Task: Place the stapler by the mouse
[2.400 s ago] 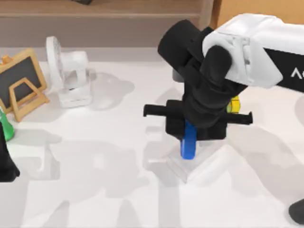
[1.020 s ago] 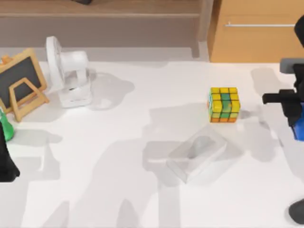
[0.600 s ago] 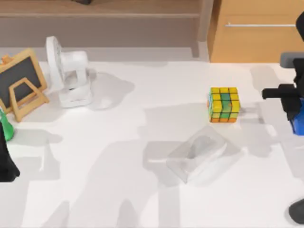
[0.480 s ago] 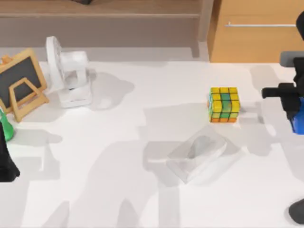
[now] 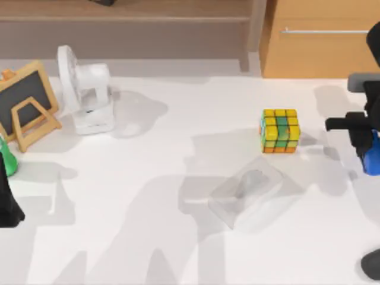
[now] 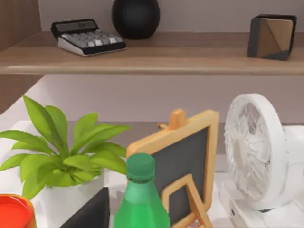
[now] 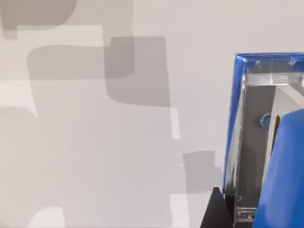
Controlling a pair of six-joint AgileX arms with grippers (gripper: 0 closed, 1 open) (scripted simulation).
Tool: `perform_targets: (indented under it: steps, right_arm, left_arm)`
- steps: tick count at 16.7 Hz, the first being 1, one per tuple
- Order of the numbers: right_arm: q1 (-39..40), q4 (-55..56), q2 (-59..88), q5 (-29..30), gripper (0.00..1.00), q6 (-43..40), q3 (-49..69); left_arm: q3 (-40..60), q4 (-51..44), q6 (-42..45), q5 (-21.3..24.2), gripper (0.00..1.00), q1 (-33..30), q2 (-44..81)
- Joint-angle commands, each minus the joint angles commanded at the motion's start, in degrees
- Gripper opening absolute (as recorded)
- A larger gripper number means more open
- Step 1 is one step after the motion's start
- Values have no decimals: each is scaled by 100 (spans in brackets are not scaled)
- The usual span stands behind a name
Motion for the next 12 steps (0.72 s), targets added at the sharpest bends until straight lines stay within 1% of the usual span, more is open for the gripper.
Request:
perform_targets:
  steps: [8,12]
  right_arm:
    - [-1,30,211,-14,0,0,-199]
    - [-1,30,211,-14,30,0,-199]
  left_arm:
    - [0,0,0,0,100,0,0]
    - [0,0,0,0,100,0,0]
